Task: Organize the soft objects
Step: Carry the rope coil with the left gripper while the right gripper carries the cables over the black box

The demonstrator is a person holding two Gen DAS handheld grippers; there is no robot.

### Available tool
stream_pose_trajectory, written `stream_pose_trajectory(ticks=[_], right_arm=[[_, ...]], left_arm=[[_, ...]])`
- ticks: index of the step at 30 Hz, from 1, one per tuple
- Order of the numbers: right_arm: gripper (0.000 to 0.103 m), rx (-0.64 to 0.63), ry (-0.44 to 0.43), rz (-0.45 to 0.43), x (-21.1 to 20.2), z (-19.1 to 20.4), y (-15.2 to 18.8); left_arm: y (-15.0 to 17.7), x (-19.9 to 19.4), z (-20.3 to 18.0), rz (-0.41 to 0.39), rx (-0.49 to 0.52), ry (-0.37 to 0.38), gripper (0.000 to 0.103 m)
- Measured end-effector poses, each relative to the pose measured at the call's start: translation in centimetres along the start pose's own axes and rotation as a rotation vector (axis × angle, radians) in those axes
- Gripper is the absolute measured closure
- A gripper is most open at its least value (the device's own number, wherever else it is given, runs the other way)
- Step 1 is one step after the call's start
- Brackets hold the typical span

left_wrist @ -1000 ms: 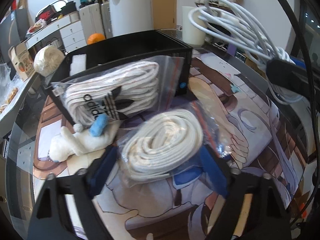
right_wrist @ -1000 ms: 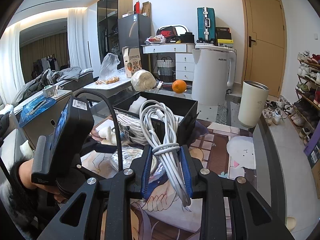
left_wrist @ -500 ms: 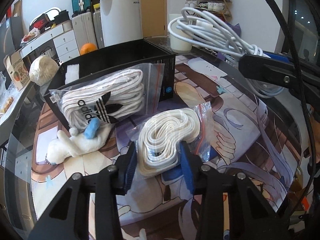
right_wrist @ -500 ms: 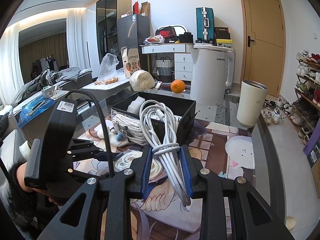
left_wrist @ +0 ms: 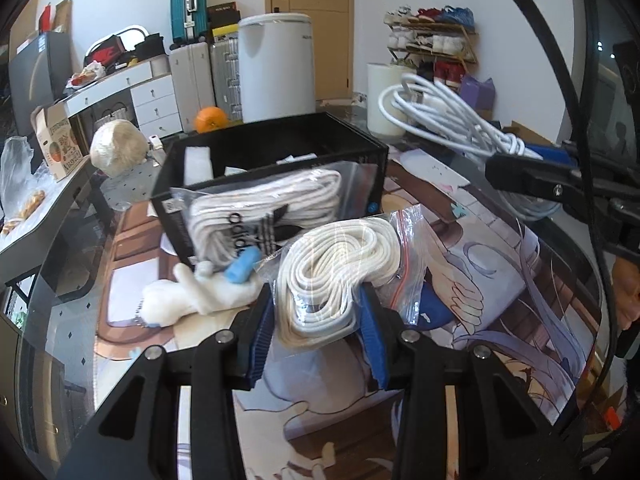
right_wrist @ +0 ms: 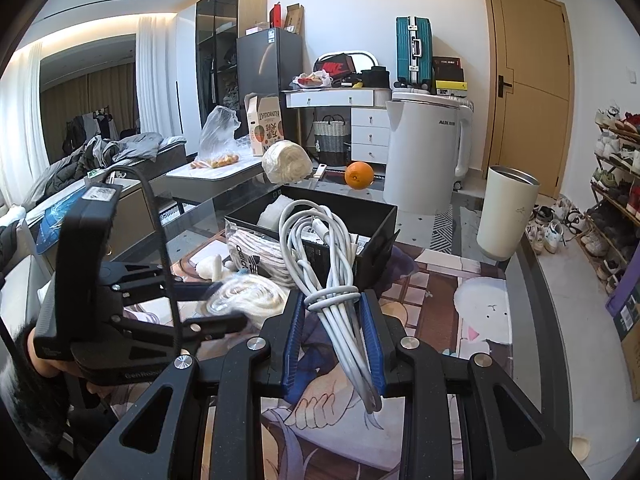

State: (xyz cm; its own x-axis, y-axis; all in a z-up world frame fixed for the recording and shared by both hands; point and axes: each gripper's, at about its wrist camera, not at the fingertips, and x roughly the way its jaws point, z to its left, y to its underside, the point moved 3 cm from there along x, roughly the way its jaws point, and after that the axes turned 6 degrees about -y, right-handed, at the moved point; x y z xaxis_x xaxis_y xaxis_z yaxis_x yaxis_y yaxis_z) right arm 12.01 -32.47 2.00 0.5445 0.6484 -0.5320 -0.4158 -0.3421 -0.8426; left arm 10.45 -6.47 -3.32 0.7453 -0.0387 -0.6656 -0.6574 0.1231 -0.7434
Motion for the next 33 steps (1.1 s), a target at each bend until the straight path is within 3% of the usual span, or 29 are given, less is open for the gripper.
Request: stream_pose_trajectory(ticks=[19,33], right_arm=[[0.075,-0.021,-0.002,-0.022,0.5,0.7,-1.4],[0.075,-0.03,0.005,-0.023,2.8,0.7,-3.7]], left_arm=[[-0.4,-5.1,5.8,-0.216,-0.128,-0.08,0.064],[-2.2,-5.7,7.9,-0.297,-0.168,-0.145,0.064]])
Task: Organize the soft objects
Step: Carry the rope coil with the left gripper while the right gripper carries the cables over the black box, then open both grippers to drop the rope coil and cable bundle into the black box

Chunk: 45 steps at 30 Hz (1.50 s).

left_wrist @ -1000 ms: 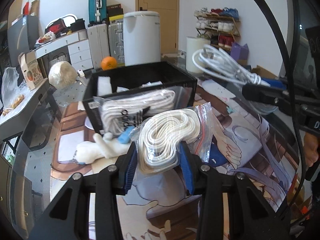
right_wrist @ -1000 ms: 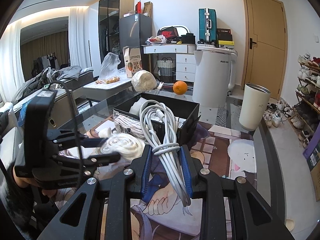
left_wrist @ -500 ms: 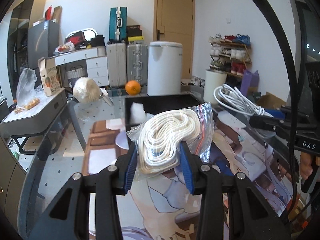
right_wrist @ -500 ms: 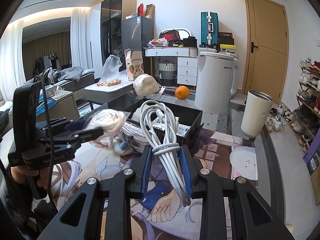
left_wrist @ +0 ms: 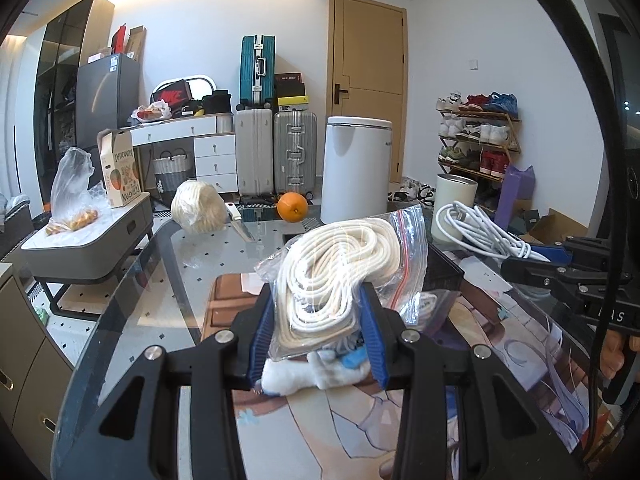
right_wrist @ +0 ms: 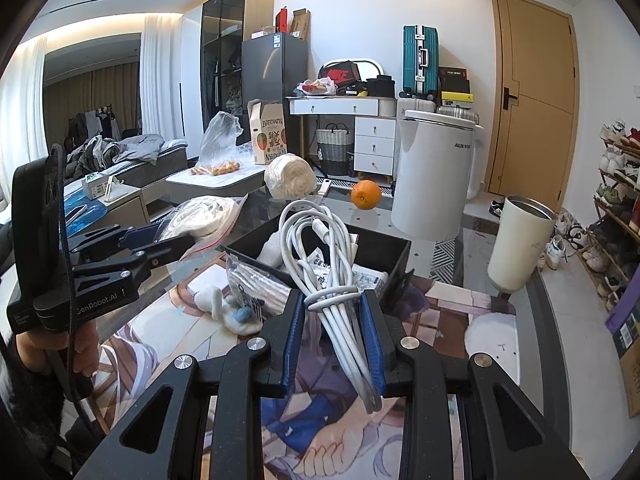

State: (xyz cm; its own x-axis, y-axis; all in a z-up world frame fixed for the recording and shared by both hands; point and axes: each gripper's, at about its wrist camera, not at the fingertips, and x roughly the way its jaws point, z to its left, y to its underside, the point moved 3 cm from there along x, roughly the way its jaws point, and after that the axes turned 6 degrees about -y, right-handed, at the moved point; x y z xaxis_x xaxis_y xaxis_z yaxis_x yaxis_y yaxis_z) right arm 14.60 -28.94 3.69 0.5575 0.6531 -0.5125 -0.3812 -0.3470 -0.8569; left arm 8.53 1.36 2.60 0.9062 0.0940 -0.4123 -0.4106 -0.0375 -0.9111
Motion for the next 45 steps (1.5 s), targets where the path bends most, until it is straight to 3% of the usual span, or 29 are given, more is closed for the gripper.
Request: stream_pose_trajectory(ticks=[27,45], right_arm=[[0.075,-0.049,0.001,0.08,6.1,-1.9,-3.0],[0.075,-0.025,0.048,0.077,6.5,-4.7,-3.6]], left_arm=[[-3.1,5.2,0.0,0.021,0.033,0.026,0.063],[-3.8,9.3,-2.7,0.075,0.072,0.073,0.062]])
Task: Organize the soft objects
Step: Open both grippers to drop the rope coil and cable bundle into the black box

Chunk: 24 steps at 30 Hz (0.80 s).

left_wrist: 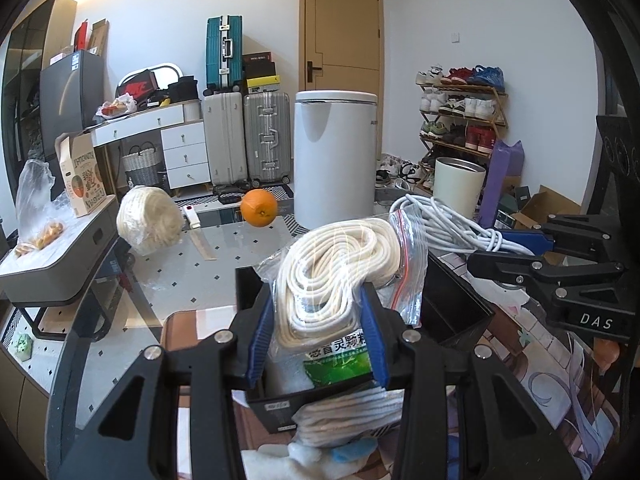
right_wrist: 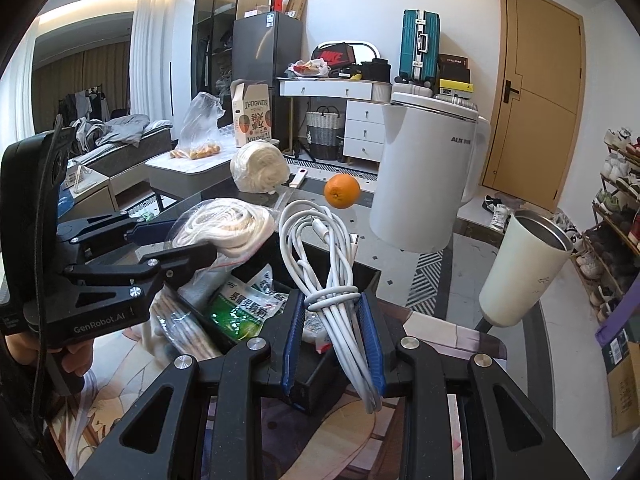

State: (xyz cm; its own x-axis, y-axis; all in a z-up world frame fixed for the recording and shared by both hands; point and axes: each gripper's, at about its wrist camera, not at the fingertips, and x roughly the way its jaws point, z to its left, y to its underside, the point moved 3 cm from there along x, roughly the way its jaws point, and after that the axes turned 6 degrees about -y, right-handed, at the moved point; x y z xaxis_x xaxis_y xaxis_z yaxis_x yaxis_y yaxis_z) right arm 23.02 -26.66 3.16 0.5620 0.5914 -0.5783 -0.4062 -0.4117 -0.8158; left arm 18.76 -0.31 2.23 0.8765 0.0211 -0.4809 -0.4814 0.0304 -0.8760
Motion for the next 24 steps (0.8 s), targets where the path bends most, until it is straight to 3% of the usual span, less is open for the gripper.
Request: stream_pose_trajectory(ticks=[5,11,15,18,24], right_arm=[[0.075,0.002,0.01,0.004,0.1,-0.5,-0.1],[0.075,0.002,0.012,0.003,0.2,-0.7,-0.2],[0.075,-0.009,-0.006,0.009,0.6,-0.3,-0.3],[0.075,-0.03,-0.021,0.017,1.2,0.1,-0.5],[0.075,-0.07,-0.055,0.032,2.4,1.3,-1.0]], left_arm=[[-0.2,1.0,-0.5,0.017,0.011,0.011,0.054],[-0.2,1.0,-0.6,0.008,0.007,0.012,0.016],[-0.2,0.4,0.0,-0.008,-0.015,-0.011,0.014],[0.0,-0.1,0.5,-0.005,-0.03,-0.001,0.0],[0.6,-0.9,1.7,-0.011,-0.042,-0.064,0.0]])
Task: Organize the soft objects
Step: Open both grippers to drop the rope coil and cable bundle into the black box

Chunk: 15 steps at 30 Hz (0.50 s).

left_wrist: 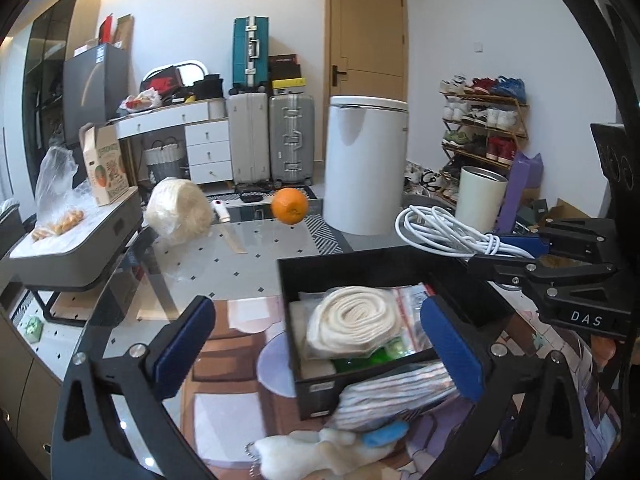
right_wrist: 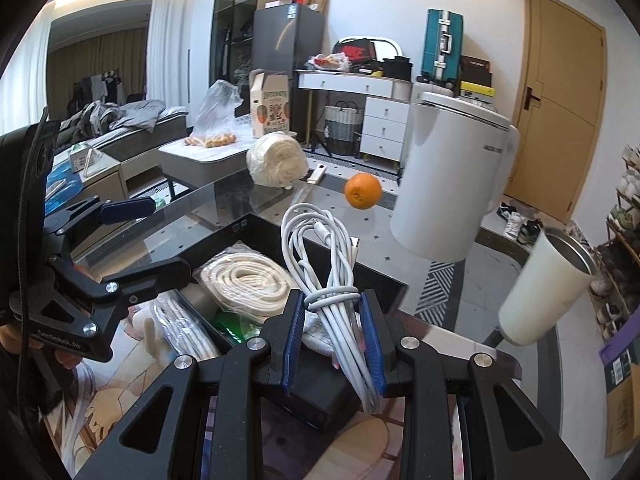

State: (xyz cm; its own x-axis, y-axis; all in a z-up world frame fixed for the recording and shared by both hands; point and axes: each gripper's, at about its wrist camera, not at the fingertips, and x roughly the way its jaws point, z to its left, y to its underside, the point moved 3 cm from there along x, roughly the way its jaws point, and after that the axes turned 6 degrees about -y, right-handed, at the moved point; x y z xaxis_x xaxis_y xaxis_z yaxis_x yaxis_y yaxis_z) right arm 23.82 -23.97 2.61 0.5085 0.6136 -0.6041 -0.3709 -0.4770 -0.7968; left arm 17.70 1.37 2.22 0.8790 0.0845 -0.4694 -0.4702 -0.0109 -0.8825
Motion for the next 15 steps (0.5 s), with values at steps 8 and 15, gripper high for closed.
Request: stream_pose_trajectory(ticks=[8,15], right_arm=[[0.075,-0.088,-0.031,0.046,2.5,1.7,-0.8],[0.056,-0.096,0.069,0.082,3.0,0.7,-0.6]], left_arm=[[0.7,-0.5,1.7,0.002,-0.03,-0.022,0.0],[1.0,-0.8,2.4,-0.001,-0.037,-0.034,0.0]])
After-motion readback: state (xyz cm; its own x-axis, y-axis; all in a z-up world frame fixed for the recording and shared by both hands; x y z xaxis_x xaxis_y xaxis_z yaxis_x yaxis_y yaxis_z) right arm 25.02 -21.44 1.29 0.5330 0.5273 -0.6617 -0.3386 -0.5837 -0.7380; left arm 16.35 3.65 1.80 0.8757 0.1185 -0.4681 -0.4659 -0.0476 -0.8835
